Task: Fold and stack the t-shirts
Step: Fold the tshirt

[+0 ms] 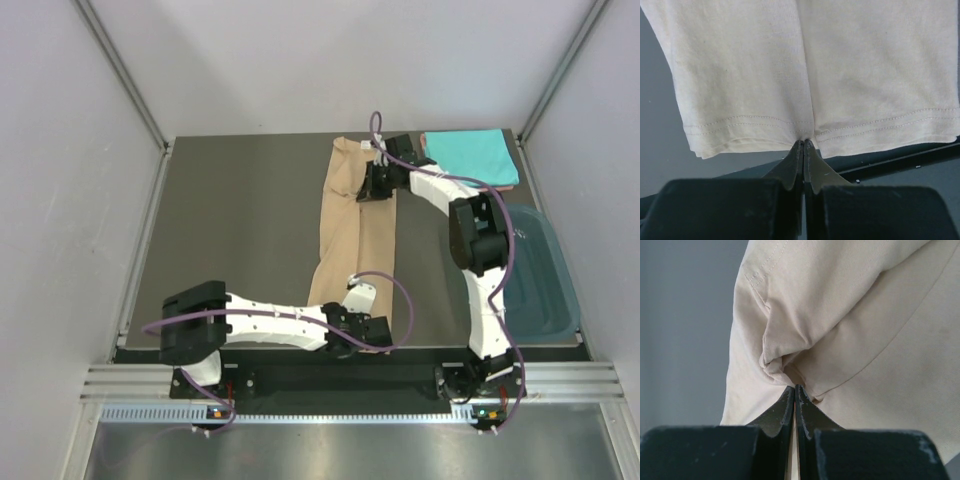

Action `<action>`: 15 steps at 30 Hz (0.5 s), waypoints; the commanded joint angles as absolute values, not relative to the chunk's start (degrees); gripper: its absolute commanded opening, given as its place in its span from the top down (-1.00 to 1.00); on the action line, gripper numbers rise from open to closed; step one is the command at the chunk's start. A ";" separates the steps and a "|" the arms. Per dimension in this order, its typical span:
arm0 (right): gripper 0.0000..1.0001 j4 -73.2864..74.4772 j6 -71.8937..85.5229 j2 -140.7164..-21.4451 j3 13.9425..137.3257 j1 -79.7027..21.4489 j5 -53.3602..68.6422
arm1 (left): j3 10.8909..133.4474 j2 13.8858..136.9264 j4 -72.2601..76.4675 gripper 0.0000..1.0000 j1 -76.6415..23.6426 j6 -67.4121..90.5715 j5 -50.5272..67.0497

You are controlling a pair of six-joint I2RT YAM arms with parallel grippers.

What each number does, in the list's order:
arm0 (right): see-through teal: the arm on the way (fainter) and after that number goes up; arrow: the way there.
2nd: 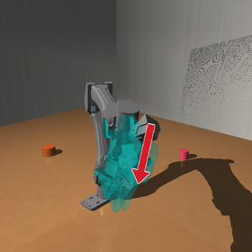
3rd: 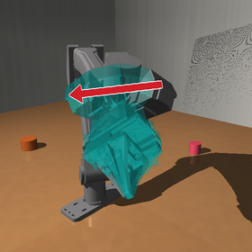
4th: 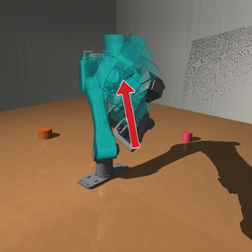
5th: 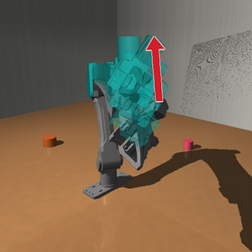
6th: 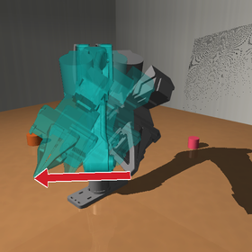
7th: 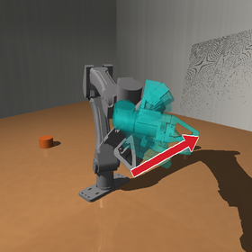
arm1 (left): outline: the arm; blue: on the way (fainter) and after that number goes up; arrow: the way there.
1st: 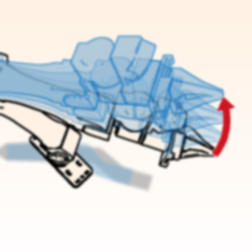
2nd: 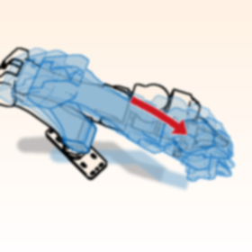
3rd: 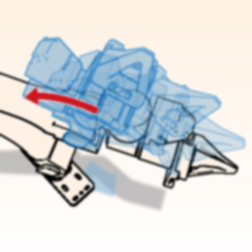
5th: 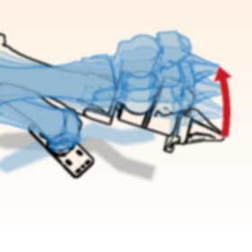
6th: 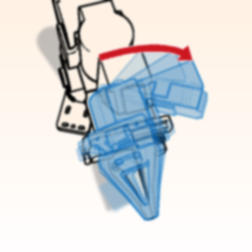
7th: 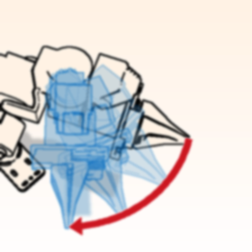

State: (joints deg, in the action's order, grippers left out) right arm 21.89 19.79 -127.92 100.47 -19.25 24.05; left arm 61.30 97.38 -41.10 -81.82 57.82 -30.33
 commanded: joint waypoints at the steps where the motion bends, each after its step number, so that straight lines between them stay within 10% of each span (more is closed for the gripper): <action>1: 1.00 19.16 20.48 -126.74 99.93 -18.11 24.34 | 62.23 95.01 -42.89 1.00 -82.70 59.50 -28.31; 15: 1.00 19.07 19.86 -127.97 99.76 -17.32 25.75 | 63.81 98.96 -47.29 1.00 -83.41 61.44 -26.37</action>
State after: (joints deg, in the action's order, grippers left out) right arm 21.96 20.16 -127.92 99.00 -18.83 25.15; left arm 61.89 97.93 -44.91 -82.70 60.25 -28.05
